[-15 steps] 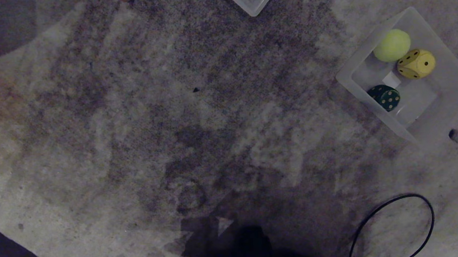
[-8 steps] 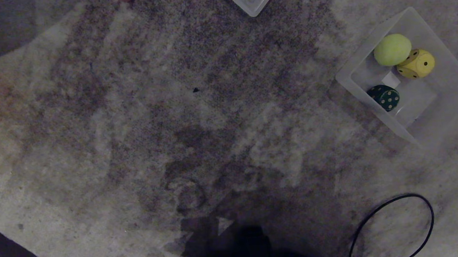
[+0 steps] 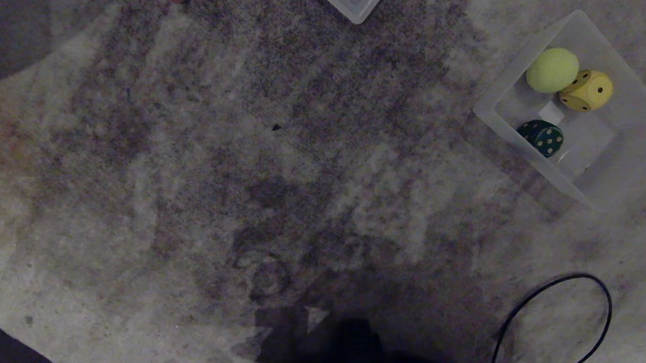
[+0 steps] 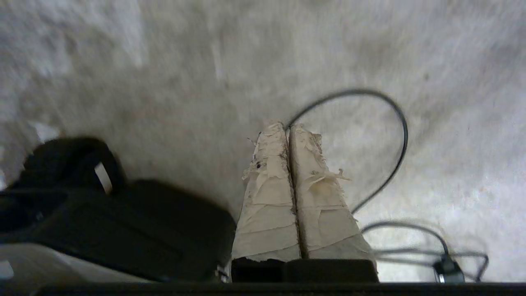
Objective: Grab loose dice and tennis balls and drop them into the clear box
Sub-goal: Pick up toys out of the box
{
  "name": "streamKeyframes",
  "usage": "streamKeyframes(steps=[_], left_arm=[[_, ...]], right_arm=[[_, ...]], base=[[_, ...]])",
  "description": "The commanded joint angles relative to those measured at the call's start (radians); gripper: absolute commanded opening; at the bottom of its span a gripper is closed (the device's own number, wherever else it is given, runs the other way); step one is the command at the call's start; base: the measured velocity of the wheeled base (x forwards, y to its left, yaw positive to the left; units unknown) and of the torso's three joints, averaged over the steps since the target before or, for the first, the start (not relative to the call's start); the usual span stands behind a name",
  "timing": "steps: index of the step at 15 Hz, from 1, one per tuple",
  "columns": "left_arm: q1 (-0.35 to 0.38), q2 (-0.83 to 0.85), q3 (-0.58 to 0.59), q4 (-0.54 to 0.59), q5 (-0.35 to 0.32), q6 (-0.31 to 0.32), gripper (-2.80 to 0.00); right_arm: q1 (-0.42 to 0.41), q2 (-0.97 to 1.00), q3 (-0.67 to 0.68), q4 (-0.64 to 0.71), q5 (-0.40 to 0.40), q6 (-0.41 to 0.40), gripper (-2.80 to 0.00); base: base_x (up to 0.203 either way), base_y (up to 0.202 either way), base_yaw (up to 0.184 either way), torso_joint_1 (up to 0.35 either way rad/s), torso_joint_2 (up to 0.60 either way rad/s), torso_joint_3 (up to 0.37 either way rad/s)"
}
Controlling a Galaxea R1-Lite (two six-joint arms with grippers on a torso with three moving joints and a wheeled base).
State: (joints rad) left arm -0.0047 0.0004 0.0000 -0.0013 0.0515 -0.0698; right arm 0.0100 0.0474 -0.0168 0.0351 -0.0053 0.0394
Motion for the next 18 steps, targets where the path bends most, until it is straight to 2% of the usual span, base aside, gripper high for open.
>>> streamKeyframes(steps=[1, 18], left_arm=[[0.000, 0.001, 0.002, 0.000, 0.001, -0.001, -2.80], [0.000, 0.001, 0.002, 0.000, 0.001, -0.008, -2.80]], right_arm=[[0.001, -0.047, 0.001, 0.002, -0.001, 0.003, -2.80], [0.001, -0.047, 0.005, 0.000, -0.002, -0.001, -2.80]], base=[[0.000, 0.000, 0.000, 0.000, 0.00, 0.000], [0.000, 0.000, 0.000, 0.000, 0.00, 0.000]])
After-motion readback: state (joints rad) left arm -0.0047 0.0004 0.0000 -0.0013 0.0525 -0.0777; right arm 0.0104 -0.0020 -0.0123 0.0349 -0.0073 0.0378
